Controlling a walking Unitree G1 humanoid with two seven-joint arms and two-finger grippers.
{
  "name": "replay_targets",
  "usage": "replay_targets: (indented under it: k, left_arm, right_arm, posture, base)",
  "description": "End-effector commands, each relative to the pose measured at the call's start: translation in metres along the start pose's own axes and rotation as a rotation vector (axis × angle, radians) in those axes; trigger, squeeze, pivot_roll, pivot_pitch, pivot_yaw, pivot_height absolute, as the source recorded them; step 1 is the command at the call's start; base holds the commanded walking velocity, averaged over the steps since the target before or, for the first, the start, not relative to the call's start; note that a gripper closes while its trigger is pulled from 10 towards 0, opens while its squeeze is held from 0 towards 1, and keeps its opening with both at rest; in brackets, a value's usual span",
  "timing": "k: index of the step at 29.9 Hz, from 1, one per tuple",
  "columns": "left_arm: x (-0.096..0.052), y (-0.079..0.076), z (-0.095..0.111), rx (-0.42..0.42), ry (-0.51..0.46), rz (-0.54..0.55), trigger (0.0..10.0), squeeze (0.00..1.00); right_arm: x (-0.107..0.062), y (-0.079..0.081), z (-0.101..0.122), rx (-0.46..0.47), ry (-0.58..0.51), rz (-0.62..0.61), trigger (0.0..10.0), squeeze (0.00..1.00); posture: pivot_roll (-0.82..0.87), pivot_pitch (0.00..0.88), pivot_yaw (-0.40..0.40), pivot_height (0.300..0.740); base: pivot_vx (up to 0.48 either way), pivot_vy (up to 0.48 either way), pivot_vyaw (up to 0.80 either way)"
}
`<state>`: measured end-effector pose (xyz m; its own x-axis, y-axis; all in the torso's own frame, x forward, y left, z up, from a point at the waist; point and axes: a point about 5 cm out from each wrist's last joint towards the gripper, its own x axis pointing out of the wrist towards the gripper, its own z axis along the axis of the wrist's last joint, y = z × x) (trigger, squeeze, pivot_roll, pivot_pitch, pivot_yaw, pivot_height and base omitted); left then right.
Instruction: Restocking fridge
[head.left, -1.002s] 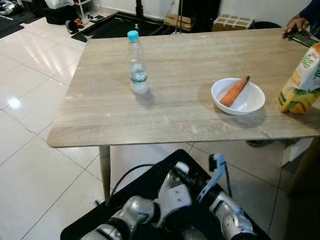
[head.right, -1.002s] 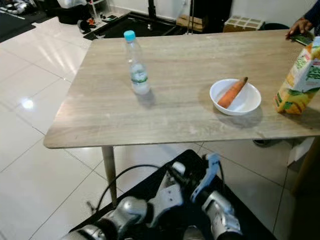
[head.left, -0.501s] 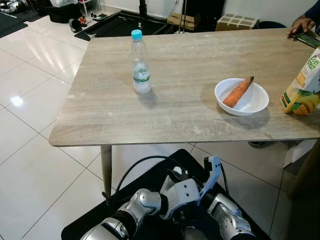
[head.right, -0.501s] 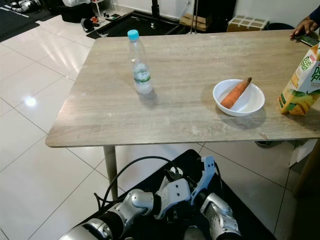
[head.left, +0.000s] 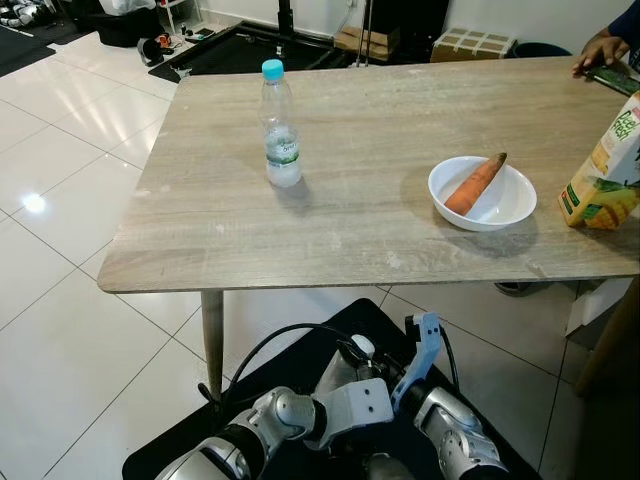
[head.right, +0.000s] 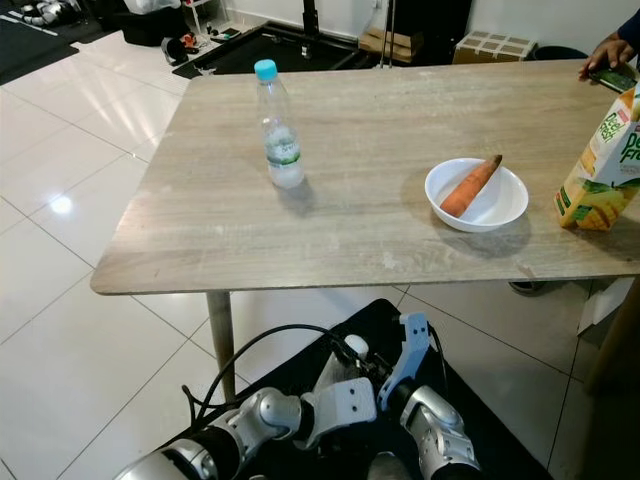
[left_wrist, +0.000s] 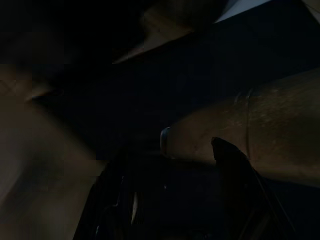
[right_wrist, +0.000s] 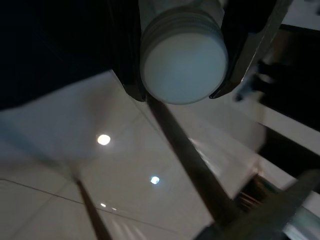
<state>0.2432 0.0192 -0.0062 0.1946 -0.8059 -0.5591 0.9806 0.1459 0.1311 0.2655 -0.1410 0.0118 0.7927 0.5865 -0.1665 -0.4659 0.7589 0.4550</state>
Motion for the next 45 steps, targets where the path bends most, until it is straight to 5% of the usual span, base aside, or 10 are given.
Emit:
replay_targets:
  k: [1,18,23,24,31,32,35,36,37,45]
  left_arm:
    - [-0.0074,0.0043,-0.0109,-0.05,0.025,0.05,10.0,0.0]
    - [-0.0063,0.0078,-0.0073,-0.037,0.028,0.063,10.0,0.0]
    - [-0.0065,0.0079,-0.0073,-0.046,0.023,0.062,5.8,0.0]
    - [-0.0066,0.0081,-0.0073,-0.046,0.023,0.064,0.0,0.0]
    - [-0.007,0.0099,-0.0062,-0.044,0.02,0.071,4.0,0.0]
    - [-0.0071,0.0101,-0.006,-0.046,0.018,0.069,0.0,0.0]
    - [-0.0077,0.0117,-0.0063,-0.038,0.024,0.085,0.0,0.0]
    - [-0.008,0.0122,-0.0066,-0.032,0.03,0.09,7.5,0.0]
    - [-0.0081,0.0126,-0.0069,-0.026,0.034,0.093,10.0,0.0]
    - [-0.0084,0.0129,-0.0073,-0.035,0.036,0.092,10.0,0.0]
  right_arm:
    - [-0.0041,-0.0023,-0.0105,0.002,0.041,-0.028,10.0,0.0]
    - [-0.0035,-0.0059,-0.0081,-0.012,0.028,-0.052,10.0,0.0]
    - [-0.0033,-0.0064,-0.008,-0.015,0.028,-0.055,10.0,0.0]
    - [-0.0032,-0.0064,-0.0078,-0.015,0.027,-0.056,10.0,0.0]
    - [-0.0029,-0.007,-0.0069,-0.018,0.024,-0.058,10.0,0.0]
    - [-0.0029,-0.0072,-0.0069,-0.019,0.025,-0.058,10.0,0.0]
    - [-0.003,-0.0075,-0.007,-0.02,0.025,-0.06,10.0,0.0]
    - [-0.003,-0.0077,-0.007,-0.021,0.024,-0.061,10.0,0.0]
    - [-0.003,-0.0078,-0.007,-0.021,0.024,-0.061,10.0,0.0]
    - [-0.0023,-0.0074,-0.0069,-0.022,0.022,-0.062,10.0,0.0]
  posture:
    - [-0.21,0.141,0.064,0.725]
    - [-0.21,0.139,0.065,0.725]
    - [-0.21,0.138,0.065,0.725]
    - [-0.21,0.138,0.065,0.725]
    - [-0.21,0.139,0.065,0.725]
    - [-0.21,0.139,0.065,0.725]
    - [-0.21,0.139,0.065,0.725]
    - [-0.21,0.139,0.066,0.725]
    - [-0.21,0.139,0.066,0.725]
    - [-0.21,0.14,0.067,0.725]
  base:
    - [0.0,0.0,0.0]
    - [0.0,0.0,0.0]
    - [0.0,0.0,0.0]
    - [0.0,0.0,0.0]
    - [0.0,0.0,0.0]
    - [0.0,0.0,0.0]
    - [0.0,0.0,0.0]
    - [0.0,0.0,0.0]
    - [0.0,0.0,0.0]
    - [0.0,0.0,0.0]
